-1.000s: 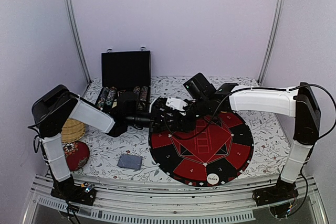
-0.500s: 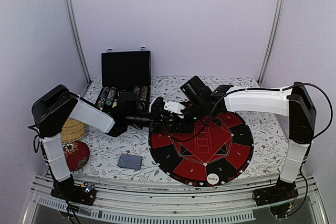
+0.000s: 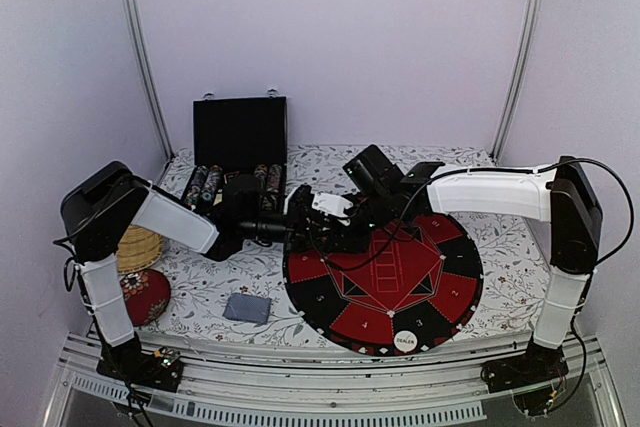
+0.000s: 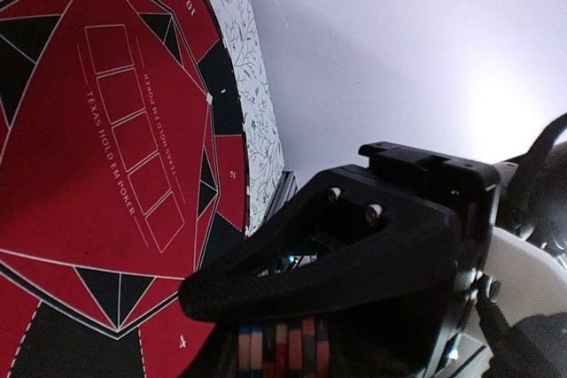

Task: Distribute texas hold em gaming equipment
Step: Pass from the left arm to the right, then place the poker chips pile in the big blind area.

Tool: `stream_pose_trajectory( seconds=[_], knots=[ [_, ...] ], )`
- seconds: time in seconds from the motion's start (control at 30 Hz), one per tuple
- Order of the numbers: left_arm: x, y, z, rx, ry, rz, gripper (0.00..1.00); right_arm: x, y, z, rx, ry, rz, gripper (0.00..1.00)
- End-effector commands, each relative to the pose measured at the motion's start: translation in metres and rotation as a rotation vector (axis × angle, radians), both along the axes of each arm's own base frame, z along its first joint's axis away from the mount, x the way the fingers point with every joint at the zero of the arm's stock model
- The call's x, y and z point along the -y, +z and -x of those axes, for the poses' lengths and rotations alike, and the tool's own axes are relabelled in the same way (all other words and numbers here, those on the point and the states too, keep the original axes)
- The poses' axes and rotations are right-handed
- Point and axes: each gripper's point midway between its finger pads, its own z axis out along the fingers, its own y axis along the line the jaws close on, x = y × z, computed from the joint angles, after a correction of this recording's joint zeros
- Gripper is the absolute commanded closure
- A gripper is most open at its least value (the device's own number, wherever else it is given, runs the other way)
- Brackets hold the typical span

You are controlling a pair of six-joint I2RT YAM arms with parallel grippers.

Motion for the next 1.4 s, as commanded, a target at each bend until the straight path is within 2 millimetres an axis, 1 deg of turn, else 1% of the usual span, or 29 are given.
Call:
stream_pose_trajectory(
  seconds=[0.0, 0.27, 0.4, 0.6, 0.73, 0.8, 0.97, 1.0, 1.07, 1.1, 1.23, 1.37],
  knots=[
    [0.005, 0.023, 0.006, 0.094, -0.046, 0.05, 0.7, -0.003, 0.018, -0.005, 0.03, -0.009, -0.028, 0.98],
    [0.002, 0.029, 0.003, 0.131, -0.033, 0.057, 0.57, -0.002, 0.016, -0.003, 0.016, -0.01, -0.018, 0.98],
    [0.0, 0.027, 0.0, 0.139, -0.014, 0.049, 0.47, 0.0, 0.013, -0.002, 0.011, -0.015, -0.007, 0.98],
    [-0.01, 0.024, -0.01, 0.157, 0.039, 0.018, 0.34, 0.002, 0.014, -0.002, 0.013, -0.024, -0.018, 0.98],
    [-0.017, 0.022, -0.016, 0.191, 0.072, -0.034, 0.22, 0.01, 0.012, -0.008, 0.004, -0.051, -0.019, 0.98],
    [-0.022, 0.023, -0.021, 0.208, 0.094, -0.06, 0.18, 0.016, 0.011, -0.012, -0.004, -0.07, -0.02, 0.98],
    [-0.034, 0.033, -0.032, 0.274, 0.132, -0.119, 0.04, 0.039, 0.01, -0.025, -0.008, -0.134, -0.026, 0.98],
    [-0.035, 0.034, -0.034, 0.286, 0.136, -0.137, 0.02, 0.044, 0.009, -0.028, -0.009, -0.148, -0.026, 0.98],
    [-0.038, 0.037, -0.038, 0.314, 0.144, -0.17, 0.02, 0.057, 0.006, -0.034, -0.013, -0.181, -0.024, 0.98],
    [-0.04, 0.039, -0.039, 0.324, 0.148, -0.178, 0.02, 0.067, 0.001, -0.037, -0.019, -0.204, -0.016, 0.98],
    [-0.054, 0.045, -0.044, 0.347, 0.175, -0.191, 0.02, 0.106, -0.01, -0.056, -0.044, -0.303, -0.017, 0.98],
    [-0.075, 0.046, -0.05, 0.351, 0.218, -0.21, 0.02, 0.155, -0.03, -0.077, -0.082, -0.428, 0.006, 0.98]
  ],
)
